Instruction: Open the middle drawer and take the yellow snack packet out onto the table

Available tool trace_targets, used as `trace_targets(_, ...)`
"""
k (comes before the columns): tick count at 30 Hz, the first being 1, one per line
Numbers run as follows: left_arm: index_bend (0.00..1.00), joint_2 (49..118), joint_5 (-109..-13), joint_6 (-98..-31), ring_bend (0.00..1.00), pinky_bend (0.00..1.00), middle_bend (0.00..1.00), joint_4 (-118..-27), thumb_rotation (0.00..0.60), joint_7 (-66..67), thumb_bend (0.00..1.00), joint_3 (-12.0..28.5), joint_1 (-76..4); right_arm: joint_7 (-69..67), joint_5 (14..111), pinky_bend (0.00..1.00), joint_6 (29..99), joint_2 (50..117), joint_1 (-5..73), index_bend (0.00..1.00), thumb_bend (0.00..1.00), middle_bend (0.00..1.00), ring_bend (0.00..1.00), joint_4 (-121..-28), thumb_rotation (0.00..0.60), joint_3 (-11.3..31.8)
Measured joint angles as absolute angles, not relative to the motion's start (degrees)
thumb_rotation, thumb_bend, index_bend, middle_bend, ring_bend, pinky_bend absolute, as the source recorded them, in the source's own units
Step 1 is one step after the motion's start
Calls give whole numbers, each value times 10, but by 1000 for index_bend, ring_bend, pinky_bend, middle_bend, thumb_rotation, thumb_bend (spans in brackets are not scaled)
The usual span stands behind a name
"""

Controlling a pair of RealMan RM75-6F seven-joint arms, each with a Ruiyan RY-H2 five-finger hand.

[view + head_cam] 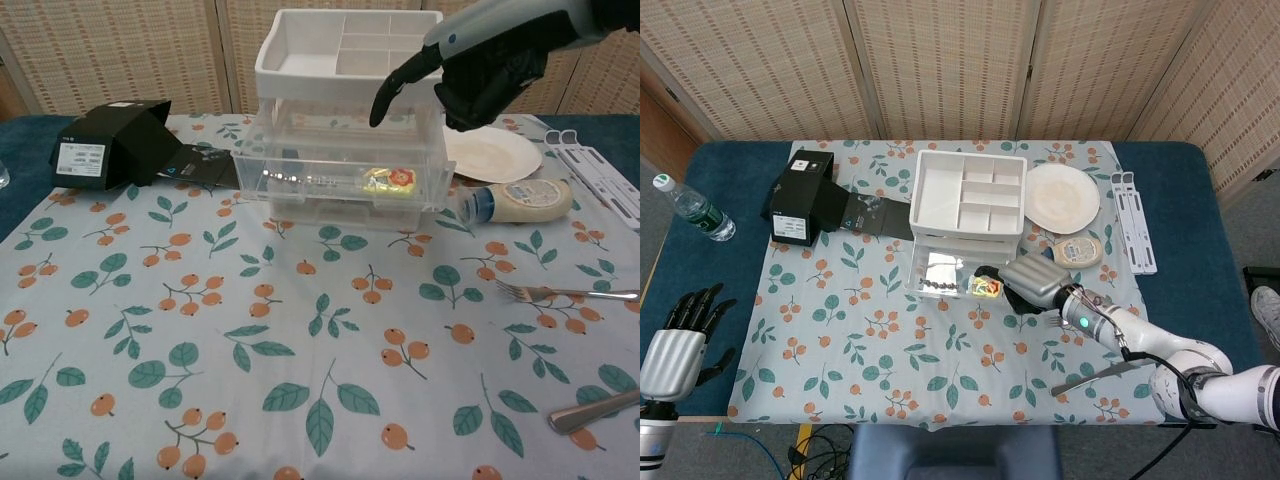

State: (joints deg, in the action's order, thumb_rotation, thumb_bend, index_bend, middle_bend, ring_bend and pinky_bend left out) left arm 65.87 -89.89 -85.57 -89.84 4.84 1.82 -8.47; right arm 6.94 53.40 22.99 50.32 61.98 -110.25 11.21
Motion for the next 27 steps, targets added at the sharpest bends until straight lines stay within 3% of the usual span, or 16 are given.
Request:
trace_targets(5,184,659,-897,-856,75,92,70,-897,600,48,270,18,-83,65,519,1000,197,509,655,279,1000,1000,1000,-1070,600,100)
trace_targets(16,184,663,-894,-855,71,92,70,-897,600,49,270,20,-83,72,503,1000,163,508,717,318,1000,1000,1000,-1039,600,51)
trace_targets(27,184,665,-892,-859,67,92,70,-896,600,49,269,21,-81,107,476,1000,176,527,788,322,1000,1000,1000,-1021,600,-22)
